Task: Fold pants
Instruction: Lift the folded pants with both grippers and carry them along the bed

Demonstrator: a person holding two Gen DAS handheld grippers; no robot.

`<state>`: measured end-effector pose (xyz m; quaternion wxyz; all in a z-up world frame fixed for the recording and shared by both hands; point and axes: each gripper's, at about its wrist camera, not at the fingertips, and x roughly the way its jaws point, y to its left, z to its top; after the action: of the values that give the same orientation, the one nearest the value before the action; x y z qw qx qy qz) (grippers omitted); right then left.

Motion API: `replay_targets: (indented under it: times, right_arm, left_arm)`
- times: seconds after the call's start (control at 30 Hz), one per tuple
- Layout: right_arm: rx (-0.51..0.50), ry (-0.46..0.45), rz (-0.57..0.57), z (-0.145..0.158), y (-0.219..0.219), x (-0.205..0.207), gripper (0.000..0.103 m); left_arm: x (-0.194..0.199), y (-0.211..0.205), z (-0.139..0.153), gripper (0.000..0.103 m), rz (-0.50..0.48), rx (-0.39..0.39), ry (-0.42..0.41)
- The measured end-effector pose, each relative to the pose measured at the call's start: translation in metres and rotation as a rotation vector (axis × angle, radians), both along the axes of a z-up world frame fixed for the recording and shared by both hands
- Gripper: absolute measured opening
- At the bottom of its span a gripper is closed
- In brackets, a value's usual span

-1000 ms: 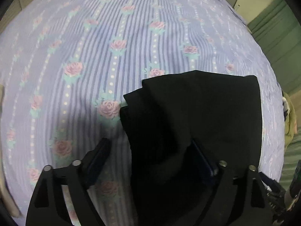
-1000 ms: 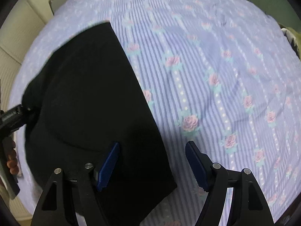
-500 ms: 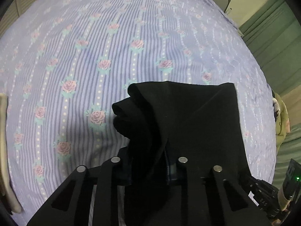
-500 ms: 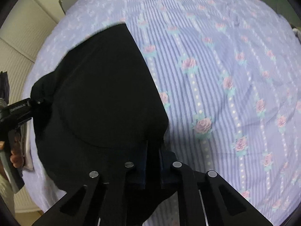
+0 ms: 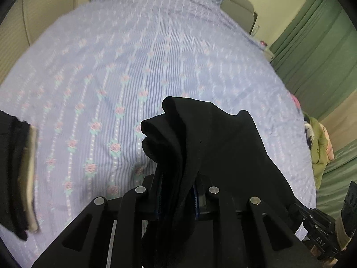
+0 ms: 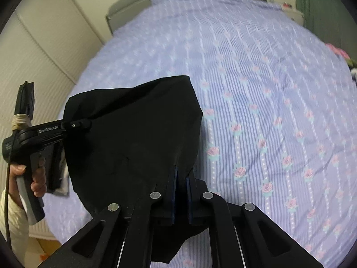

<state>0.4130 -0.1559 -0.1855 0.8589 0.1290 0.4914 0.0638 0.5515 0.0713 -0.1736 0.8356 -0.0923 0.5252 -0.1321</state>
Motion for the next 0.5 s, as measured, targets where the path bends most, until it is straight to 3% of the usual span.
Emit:
replay_targets:
  times: [0.27, 0.5]
  right_arm:
    - [0.029, -0.136, 0.116, 0.073, 0.018, -0.032, 0.008]
    - [0.043, -0.205, 0.225, 0.102, 0.069, -0.052, 0.008]
  left_arm:
    - [-0.060, 0.033, 0.081, 0.021, 0.126, 0.028, -0.110]
    - [-0.111, 0.099, 0.114, 0.021, 0.246, 0.023, -0.158]
